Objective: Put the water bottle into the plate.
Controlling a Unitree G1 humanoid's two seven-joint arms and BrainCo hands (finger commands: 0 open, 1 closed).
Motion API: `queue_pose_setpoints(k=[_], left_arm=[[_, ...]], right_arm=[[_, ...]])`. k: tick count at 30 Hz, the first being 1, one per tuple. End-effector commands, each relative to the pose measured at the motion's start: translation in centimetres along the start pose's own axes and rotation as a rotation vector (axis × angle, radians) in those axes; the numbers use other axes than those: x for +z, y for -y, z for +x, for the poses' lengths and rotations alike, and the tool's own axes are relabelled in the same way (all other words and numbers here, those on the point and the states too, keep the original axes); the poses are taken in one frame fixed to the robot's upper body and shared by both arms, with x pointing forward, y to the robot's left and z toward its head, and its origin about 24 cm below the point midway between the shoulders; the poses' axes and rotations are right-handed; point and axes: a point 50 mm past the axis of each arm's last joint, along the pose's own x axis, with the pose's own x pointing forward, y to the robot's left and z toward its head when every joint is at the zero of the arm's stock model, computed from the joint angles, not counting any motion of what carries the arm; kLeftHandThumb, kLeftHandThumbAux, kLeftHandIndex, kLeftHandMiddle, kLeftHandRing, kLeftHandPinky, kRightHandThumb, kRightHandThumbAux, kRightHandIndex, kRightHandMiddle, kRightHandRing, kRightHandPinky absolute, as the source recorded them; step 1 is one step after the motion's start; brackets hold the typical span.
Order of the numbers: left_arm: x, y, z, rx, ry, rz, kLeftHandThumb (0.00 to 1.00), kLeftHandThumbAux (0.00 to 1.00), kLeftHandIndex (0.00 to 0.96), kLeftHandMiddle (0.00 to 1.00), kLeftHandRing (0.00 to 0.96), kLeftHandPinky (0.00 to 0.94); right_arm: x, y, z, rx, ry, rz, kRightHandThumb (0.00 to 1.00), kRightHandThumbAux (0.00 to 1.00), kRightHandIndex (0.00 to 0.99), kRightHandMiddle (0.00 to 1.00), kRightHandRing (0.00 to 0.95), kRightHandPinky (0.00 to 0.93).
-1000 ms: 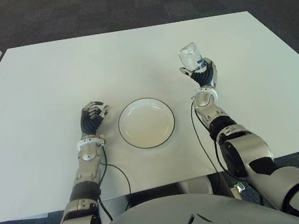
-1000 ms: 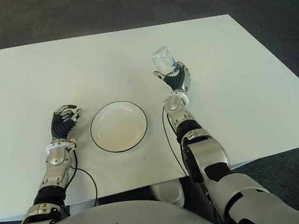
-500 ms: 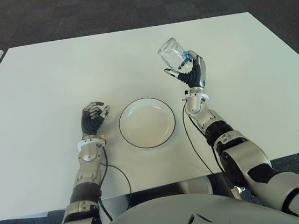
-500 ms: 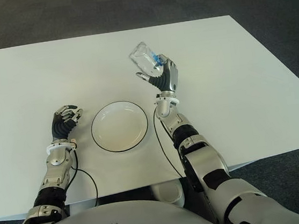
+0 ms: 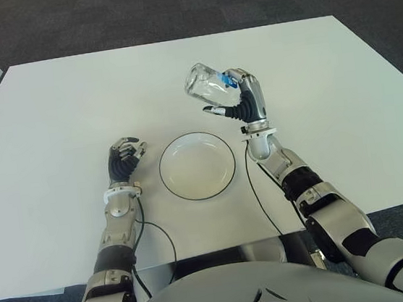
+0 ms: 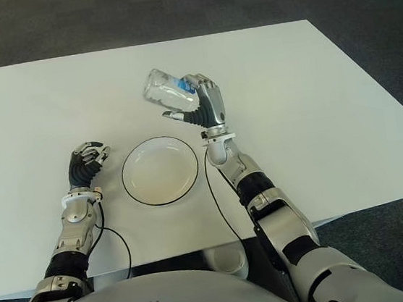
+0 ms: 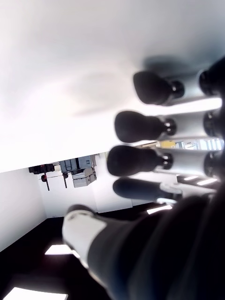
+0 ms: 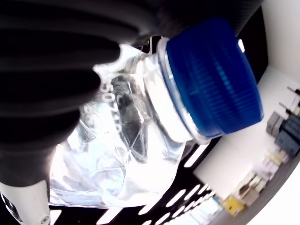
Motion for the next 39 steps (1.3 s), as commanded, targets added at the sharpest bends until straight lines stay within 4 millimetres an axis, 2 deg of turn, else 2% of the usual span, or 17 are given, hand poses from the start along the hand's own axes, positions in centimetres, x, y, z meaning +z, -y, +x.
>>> queue_pose_setpoints(k=[1,9,15,16,19,24,29,33,34,35,37,39], left_arm=[[-2.1,-0.1,-1.0,-0.001,-0.113,0.020,0.708,0.716,0.437,0.771,0.771,0.757],[-2.2,-0.1,-0.9,0.003,-0.115,0.019,0.708,0.716,0.437,0.762,0.762,0.744],[-2.2,-0.1,-1.0,0.005,-0.112,0.019,0.708,0.716,0.438,0.762,0.761,0.746],[-2.2,0.0,-1.0,0.004,-0.111,0.020,0.709,0.717,0.438,0.762,0.761,0.749],[-2.2,0.0,-1.0,0.003,-0.108,0.021,0.709,0.717,0.438,0.766,0.767,0.763],[-2.2,0.0,-1.0,0.001,-0.105,0.020,0.709,0.717,0.438,0.772,0.772,0.769],[-2.2,0.0,-1.1,0.001,-0.101,0.021,0.708,0.717,0.438,0.775,0.775,0.771],[-2.2,0.0,-1.1,-0.001,-0.099,0.026,0.708,0.717,0.438,0.776,0.777,0.781],[-2.2,0.0,-1.1,-0.002,-0.098,0.026,0.708,0.717,0.438,0.777,0.778,0.781],[-2.2,0.0,-1.1,-0.003,-0.098,0.025,0.708,0.717,0.438,0.777,0.778,0.780],[-2.2,0.0,-1.1,-0.004,-0.098,0.025,0.708,0.717,0.438,0.777,0.777,0.778],[-2.2,0.0,-1.1,-0.004,-0.097,0.024,0.708,0.717,0.438,0.776,0.777,0.777]], right_arm=[[-0.3,-0.4,-0.8,0.127,0.011,-0.042,0.705,0.727,0.437,0.912,0.902,0.894],[-0.6,-0.9,-1.2,0.350,0.027,-0.128,0.709,0.723,0.438,0.924,0.909,0.895],[-0.7,-0.8,-2.0,0.611,-0.012,-0.207,0.705,0.724,0.438,0.886,0.859,0.824],[-0.8,-0.8,-2.2,0.703,-0.053,-0.253,0.702,0.726,0.438,0.818,0.789,0.726],[-0.8,-0.6,-2.5,0.824,-0.127,-0.317,0.695,0.728,0.434,0.704,0.677,0.626],[-0.3,-0.5,-2.6,0.856,-0.178,-0.334,0.685,0.730,0.427,0.616,0.600,0.563],[0.2,-0.4,-2.7,0.868,-0.222,-0.318,0.676,0.734,0.412,0.461,0.461,0.442],[0.4,-0.5,-2.9,0.880,-0.262,-0.295,0.673,0.737,0.404,0.383,0.387,0.383],[0.4,-0.5,-2.9,0.883,-0.266,-0.293,0.525,0.762,0.320,0.356,0.364,0.369],[0.5,-0.5,-3.0,0.889,-0.270,-0.291,0.417,0.783,0.265,0.338,0.349,0.361],[0.6,-0.6,-3.0,0.894,-0.275,-0.290,0.324,0.801,0.210,0.310,0.323,0.343],[0.6,-0.6,-3.0,0.898,-0.278,-0.290,0.277,0.810,0.181,0.296,0.310,0.334]])
